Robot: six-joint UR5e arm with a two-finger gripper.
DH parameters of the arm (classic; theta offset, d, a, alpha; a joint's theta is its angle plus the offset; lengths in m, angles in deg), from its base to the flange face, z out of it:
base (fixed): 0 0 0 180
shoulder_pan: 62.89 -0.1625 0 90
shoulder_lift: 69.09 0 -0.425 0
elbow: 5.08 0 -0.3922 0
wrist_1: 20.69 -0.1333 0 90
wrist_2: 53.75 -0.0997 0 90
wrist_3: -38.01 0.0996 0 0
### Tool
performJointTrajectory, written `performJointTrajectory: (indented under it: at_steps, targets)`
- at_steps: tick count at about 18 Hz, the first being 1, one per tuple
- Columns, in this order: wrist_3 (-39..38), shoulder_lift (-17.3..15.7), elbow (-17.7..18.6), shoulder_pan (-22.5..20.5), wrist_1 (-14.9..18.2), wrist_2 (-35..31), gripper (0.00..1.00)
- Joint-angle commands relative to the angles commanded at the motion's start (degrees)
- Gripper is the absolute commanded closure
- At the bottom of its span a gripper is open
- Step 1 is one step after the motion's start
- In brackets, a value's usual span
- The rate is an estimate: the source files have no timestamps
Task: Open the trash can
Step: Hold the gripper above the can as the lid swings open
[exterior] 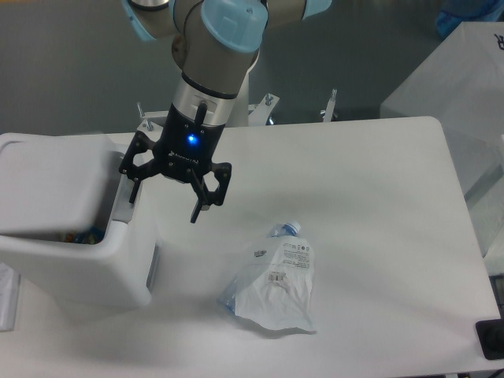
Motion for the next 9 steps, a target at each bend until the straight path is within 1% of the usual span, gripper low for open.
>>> performJointTrajectory:
  at_steps: [2, 4, 6, 9]
  targets:
    - [-0.44, 0.0, -0.17, 0.0, 0.0, 0.09, 0.0]
    - [-1.31, 0.0, -1.23, -0.09, 0.09, 0.17, 0.0]
    - [-2.8, -0.09, -3.59, -0.09, 0.09, 0.18, 0.0]
    - [-3.26, 0.0, -6.58, -1.58, 0.0, 0.44, 0.0]
